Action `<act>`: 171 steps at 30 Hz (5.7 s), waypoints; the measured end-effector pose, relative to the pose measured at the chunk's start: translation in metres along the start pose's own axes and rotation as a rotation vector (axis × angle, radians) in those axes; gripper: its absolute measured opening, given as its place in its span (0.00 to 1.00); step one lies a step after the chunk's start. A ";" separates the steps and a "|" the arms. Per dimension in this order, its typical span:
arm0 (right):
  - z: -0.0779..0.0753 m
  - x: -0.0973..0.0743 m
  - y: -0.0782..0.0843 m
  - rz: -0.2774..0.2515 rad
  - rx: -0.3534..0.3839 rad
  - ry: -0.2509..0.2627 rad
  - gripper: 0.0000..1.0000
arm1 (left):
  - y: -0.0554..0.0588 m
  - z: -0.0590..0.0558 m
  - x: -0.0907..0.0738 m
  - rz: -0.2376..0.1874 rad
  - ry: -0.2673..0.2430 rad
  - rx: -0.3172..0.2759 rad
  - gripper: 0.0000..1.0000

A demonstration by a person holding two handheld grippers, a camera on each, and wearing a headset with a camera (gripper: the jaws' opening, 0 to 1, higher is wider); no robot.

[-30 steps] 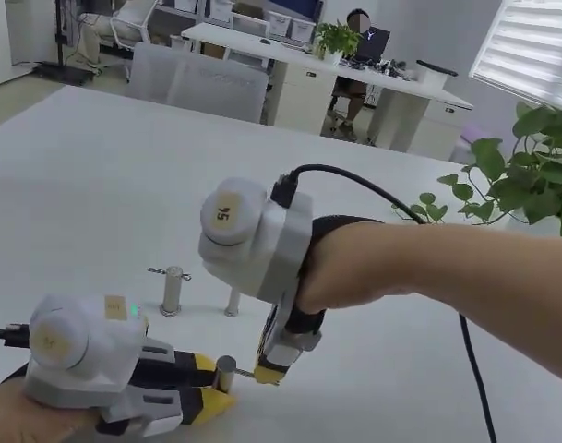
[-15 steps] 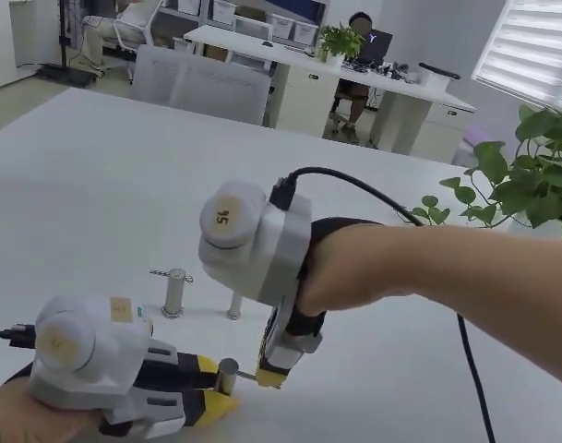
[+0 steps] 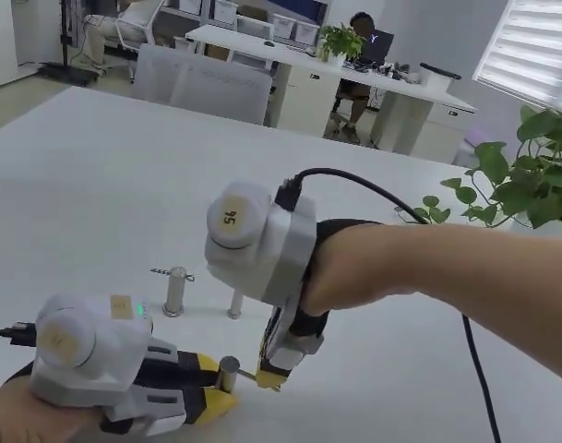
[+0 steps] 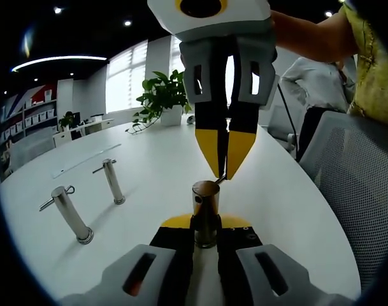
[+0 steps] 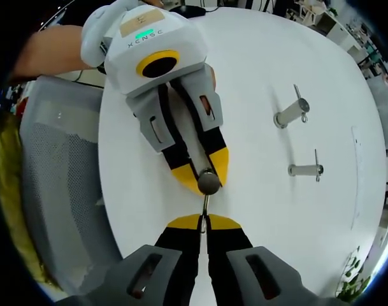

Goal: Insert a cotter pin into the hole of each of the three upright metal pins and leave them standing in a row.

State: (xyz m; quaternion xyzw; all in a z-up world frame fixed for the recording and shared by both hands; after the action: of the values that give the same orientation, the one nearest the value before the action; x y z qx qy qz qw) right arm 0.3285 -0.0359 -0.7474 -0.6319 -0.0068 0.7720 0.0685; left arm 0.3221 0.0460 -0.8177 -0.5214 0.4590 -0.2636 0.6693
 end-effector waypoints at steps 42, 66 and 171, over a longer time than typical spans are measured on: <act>-0.002 0.008 0.006 0.040 -0.003 0.006 0.04 | 0.000 0.001 0.002 -0.007 -0.005 -0.011 0.11; -0.002 0.003 0.007 0.016 0.018 0.016 0.04 | 0.000 0.002 0.002 -0.015 -0.001 -0.024 0.11; -0.001 0.014 0.007 -0.069 -0.039 0.048 0.06 | 0.001 -0.003 0.001 -0.009 -0.032 -0.018 0.11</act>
State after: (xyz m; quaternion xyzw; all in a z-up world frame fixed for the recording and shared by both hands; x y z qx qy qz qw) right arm 0.3257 -0.0410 -0.7620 -0.6509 -0.0423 0.7535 0.0829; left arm 0.3199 0.0443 -0.8192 -0.5337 0.4483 -0.2543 0.6705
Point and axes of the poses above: the centre of the closed fingertips' face, and the gripper's own axes: x roughly forward along the fingers, z roughly to its left, y roughly out of its underside, the point moved 7 cm from there along -x, roughly backward along the fingers, and after that the axes turned 10 degrees about -y, right-handed, at the moved point
